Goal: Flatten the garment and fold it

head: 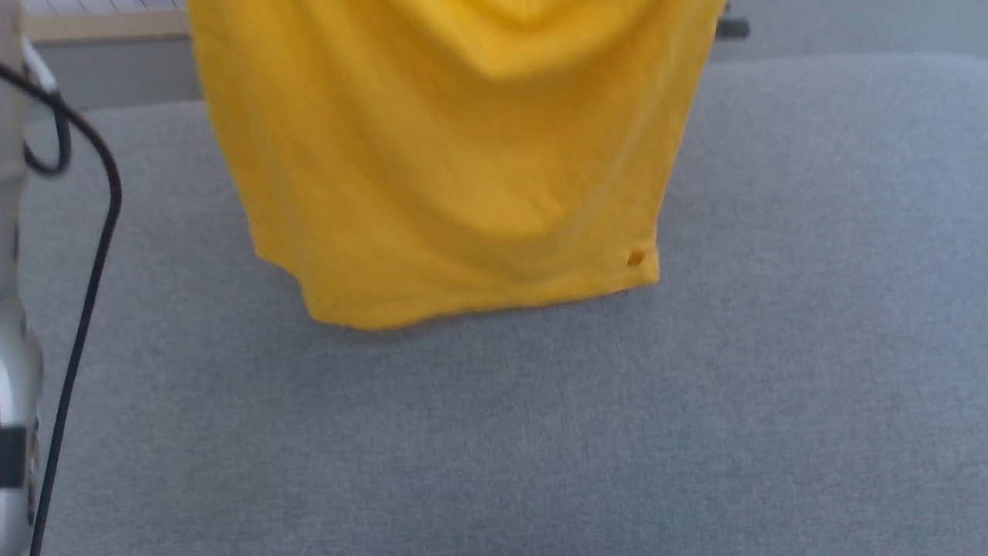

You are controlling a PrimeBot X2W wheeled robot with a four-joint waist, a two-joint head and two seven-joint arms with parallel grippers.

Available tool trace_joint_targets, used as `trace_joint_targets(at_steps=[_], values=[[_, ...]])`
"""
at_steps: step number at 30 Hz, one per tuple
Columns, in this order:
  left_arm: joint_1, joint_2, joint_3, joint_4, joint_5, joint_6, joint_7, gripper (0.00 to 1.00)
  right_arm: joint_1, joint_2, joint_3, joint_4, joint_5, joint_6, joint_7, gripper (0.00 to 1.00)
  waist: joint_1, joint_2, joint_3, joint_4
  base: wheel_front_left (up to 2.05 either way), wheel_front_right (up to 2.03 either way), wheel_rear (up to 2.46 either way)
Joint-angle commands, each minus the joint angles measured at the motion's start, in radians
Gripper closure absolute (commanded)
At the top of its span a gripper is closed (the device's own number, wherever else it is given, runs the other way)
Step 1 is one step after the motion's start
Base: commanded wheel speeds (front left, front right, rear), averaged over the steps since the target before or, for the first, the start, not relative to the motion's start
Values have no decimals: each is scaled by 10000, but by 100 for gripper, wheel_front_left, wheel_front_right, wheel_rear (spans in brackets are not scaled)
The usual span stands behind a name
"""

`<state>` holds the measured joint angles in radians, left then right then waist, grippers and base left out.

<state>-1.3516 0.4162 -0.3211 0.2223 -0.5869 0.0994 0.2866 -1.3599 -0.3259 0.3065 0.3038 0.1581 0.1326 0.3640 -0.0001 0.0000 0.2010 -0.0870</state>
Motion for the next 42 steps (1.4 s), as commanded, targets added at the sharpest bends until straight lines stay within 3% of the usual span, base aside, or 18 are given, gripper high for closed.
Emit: trace_joint_targets(at_steps=[1, 11, 15, 21, 27, 33, 37, 42], values=[[-555, -147, 9, 234, 194, 28, -314, 100, -555, 157, -122, 330, -194, -19, -229, 100, 1, 0, 1392, -198, 0, 0, 0], [-3241, -604, 296, 1798, 799, 19, -2436, 100, -3305, 1074, -740, 2122, -1769, -19, -1455, 100, 1, 0, 3432, -438, 0, 0, 0], [-3917, -737, 472, 2230, 803, -72, -3254, 100, -3987, 1130, -919, 2595, -2514, -19, -1925, 100, 1, 0, 3901, -354, 0, 0, 0], [-4101, -668, 418, 2870, 858, -560, -4223, 100, -4334, 1002, -971, 3108, -3240, -19, -2464, 100, 1, 0, 4584, -110, 0, 0, 0], [-3266, -474, 375, 3422, 689, -1183, -4925, 100, -3777, 950, -930, 3603, -3556, -19, -3002, 100, 1, 0, 4609, 121, 0, 0, 0], [-1956, -211, 474, 3476, 188, -1783, -5146, 100, -2724, 742, -572, 3637, -3204, -19, -3554, 100, 1, 0, 3825, 294, 0, 0, 0], [-522, 153, 296, 2858, -232, -2104, -5030, 100, -1569, 417, -84, 3077, -2428, -19, -3721, 100, 1, 0, 3006, 387, 0, 0, 0], [2184, 762, 215, 1005, -1155, -2232, -4649, 100, 561, -387, 293, 1345, -860, -19, -3384, 100, 1, 0, 1988, 481, 0, 0, 0]])
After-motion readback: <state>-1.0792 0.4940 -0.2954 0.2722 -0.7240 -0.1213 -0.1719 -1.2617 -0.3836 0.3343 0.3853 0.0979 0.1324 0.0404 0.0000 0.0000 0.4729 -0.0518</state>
